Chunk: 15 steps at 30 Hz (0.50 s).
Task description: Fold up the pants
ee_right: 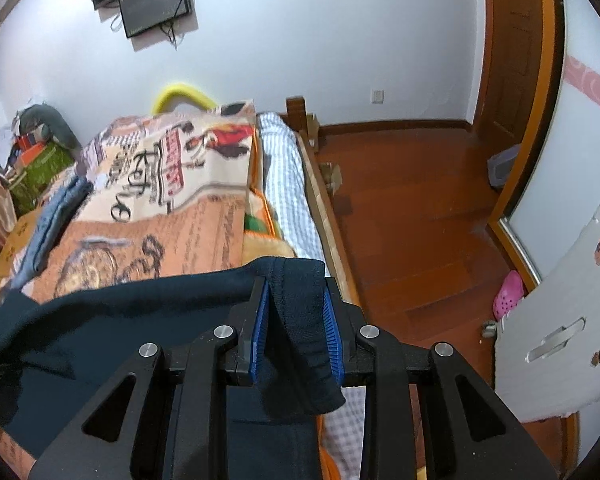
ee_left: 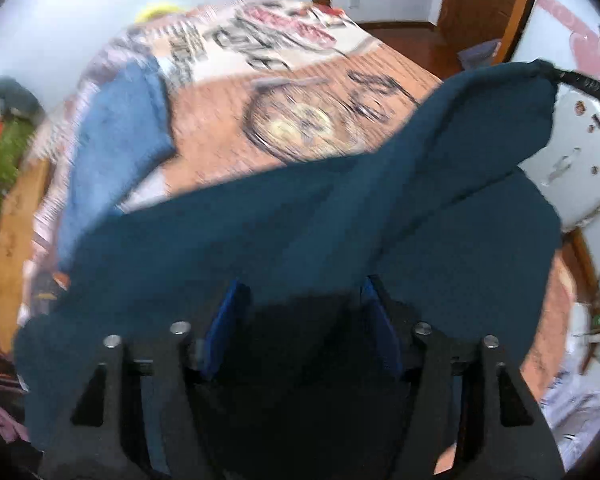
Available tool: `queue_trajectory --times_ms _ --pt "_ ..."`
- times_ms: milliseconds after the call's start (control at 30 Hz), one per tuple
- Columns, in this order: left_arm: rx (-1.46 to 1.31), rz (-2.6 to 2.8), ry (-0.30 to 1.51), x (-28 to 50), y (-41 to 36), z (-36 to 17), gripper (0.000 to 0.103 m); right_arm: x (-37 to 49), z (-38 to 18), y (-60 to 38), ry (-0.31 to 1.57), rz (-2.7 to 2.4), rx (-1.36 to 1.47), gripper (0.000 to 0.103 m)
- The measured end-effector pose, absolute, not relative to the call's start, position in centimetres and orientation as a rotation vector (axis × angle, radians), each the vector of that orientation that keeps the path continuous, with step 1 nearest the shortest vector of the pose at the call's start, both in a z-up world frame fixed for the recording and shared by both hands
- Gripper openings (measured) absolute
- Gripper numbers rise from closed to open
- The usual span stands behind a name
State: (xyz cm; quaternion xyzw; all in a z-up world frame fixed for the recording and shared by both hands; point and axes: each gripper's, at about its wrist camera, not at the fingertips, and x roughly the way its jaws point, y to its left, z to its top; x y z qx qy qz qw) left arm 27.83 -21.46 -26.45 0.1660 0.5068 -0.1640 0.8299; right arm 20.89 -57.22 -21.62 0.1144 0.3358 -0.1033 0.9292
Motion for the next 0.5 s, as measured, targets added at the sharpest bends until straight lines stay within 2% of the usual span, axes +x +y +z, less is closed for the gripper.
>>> queue_trajectory --times_ms 33,100,300,500 --pt "0.392 -0.323 1.050 27.9 -21.4 -26.2 0.041 21.0 -21.0 -57.1 0.673 -0.212 0.236 0.023" --pt "0.405 -0.313 1.015 28.1 -21.2 -25.1 0.014 21.4 -19.5 -56.8 0.635 -0.212 0.229 0.023" --pt "0.321 -0.416 0.948 26.4 -20.9 -20.9 0.013 20.9 -15.4 -56.1 0.515 -0.228 0.204 0.023" --pt "0.277 -0.520 1.015 24.6 -21.6 -22.7 0.013 18.9 -19.1 -57.3 0.585 -0.246 0.242 0.023"
